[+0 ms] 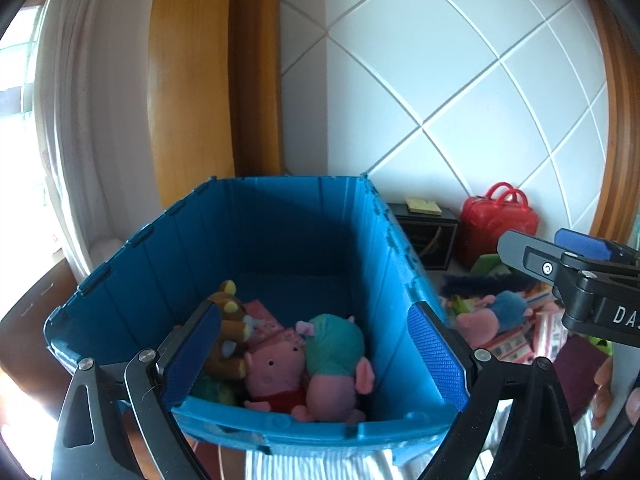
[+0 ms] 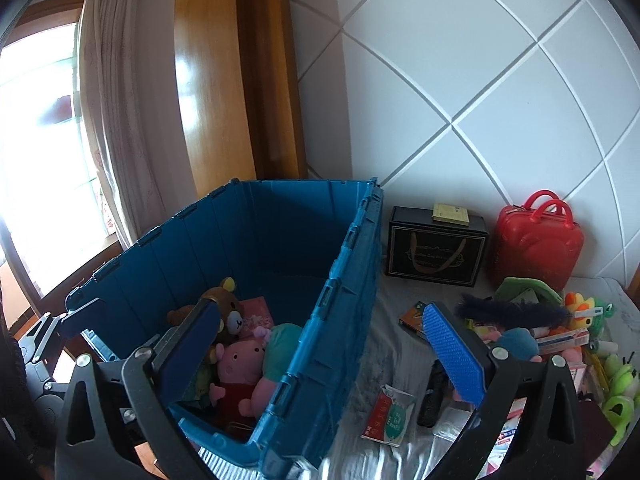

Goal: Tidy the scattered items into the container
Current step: 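Withdraw both tools from the crate back toward the bed, then grasp the maroon knit hat with the left tool while the right grasps the pink Kotex pack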

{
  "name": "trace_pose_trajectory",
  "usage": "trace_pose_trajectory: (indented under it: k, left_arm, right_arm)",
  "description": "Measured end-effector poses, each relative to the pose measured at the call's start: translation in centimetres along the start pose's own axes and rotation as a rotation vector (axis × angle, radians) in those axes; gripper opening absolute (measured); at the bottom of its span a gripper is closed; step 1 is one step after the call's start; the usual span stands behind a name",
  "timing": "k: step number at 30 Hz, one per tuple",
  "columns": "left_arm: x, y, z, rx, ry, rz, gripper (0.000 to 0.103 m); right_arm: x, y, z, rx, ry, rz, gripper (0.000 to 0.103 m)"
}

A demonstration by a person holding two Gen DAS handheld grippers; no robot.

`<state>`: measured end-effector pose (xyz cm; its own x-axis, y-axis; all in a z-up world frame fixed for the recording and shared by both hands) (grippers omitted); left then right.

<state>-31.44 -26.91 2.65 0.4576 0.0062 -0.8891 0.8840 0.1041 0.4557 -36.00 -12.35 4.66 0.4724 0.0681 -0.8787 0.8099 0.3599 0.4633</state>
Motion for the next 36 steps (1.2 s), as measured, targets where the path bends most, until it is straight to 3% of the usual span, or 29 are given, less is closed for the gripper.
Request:
trace_pose_trajectory:
  k: [8, 14, 21, 27, 31, 36]
  left_arm:
    - [-0.3, 3.3, -10.4, 0.079, -0.046, -0.039, 0.095]
    - [3.1, 4.3, -19.2, 0.128, -0.077, 0.004, 0.095]
    - [12.8, 2.6, -27.5, 0.148, -0.101, 0.182, 0.095]
    - [21.4, 0.1, -30.7, 0.126, -0.125, 0.392, 0.095]
    - [24.3, -1.3, -31.6, 0.111, -0.146, 0.455, 0.095]
    - [25.5, -3.0, -33.4, 0.141, -0.156, 0.483, 0.095]
  right_arm:
    - [2.2, 6.7, -9.8, 0.084, -0.076, -0.038, 0.103]
    - [6.4, 12.3, -18.8, 0.171, -0.108, -0.022, 0.103]
    - [16.1, 16.6, -30.2, 0.27, -0.161, 0.097, 0.103]
    - [26.3, 17.0, -38.5, 0.324, -0.295, 0.276, 0.103]
    - [31.2, 17.4, -42.5, 0.371, -0.391, 0.347, 0.103]
    - [34.1, 18.1, -45.1, 0.42, -0.473, 0.379, 0.103]
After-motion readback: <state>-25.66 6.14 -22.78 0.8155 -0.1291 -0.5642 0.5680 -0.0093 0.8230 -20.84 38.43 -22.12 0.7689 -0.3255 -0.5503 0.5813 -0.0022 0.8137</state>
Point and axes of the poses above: each gripper's, at about its wrist camera, not at the fingertips, and y roughly against the way its jaws point, z to its left, x to its underside, the point moved 4 cm from there along -y, roughly the way its jaws point, and after that the axes turned 2 degrees about -y, right-handed, at the moved point
